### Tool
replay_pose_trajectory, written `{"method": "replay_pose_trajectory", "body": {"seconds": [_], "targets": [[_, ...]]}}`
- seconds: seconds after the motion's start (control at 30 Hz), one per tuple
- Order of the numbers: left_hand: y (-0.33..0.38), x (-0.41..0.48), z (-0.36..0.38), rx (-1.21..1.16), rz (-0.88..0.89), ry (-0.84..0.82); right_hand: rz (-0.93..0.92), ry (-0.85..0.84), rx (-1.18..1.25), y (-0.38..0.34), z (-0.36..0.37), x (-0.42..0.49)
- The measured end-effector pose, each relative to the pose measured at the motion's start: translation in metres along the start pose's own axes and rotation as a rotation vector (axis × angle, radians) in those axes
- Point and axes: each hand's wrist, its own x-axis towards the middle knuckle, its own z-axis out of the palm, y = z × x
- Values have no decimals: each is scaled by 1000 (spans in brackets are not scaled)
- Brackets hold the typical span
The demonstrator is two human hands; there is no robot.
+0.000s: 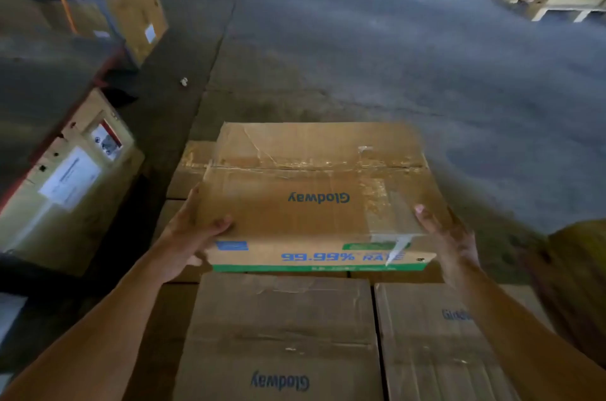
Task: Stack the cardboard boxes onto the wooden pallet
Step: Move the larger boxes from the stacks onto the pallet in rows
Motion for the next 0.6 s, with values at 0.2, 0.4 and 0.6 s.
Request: {"method": "replay_pose_trajectory", "body": {"seconds": [0.2,0.4,0.6], "targets": [[-41,76,-11,-45,-22,-1,-2,-94,-114,53,46,60],[-93,131,3,-15,-14,21,13,-100,-164,120,68,94],[-146,157,6,92,-27,39,47,-183,-348,181,78,109]]}}
